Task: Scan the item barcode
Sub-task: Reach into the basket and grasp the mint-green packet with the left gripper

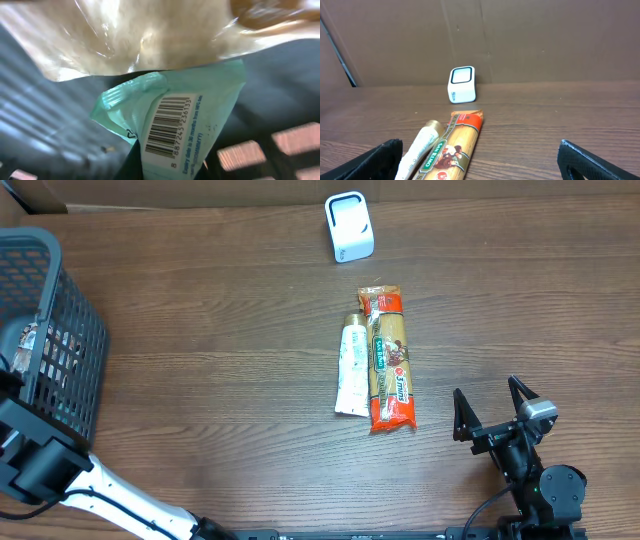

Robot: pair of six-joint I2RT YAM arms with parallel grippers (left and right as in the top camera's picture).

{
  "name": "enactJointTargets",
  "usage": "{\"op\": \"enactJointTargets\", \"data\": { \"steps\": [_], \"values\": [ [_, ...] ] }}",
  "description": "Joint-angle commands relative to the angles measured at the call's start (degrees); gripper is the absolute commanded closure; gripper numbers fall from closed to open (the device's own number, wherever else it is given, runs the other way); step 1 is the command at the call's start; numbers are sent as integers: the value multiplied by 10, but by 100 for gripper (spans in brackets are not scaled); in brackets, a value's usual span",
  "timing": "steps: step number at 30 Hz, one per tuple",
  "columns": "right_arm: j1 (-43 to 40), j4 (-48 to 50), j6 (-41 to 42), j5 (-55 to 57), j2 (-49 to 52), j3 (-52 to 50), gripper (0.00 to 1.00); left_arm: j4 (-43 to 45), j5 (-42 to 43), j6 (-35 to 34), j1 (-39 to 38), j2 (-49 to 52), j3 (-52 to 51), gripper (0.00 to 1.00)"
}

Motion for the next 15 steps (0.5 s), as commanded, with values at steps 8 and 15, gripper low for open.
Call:
{"op": "enactJointTargets", "data": {
  "steps": [8, 15],
  "values": [
    [-1, 4, 2, 0, -5, -6, 0, -115, 38, 7, -1, -1, 320, 96],
    [-1, 4, 2, 0, -5, -6, 0, -122, 142, 28, -2, -64, 502, 96]
  ]
}}
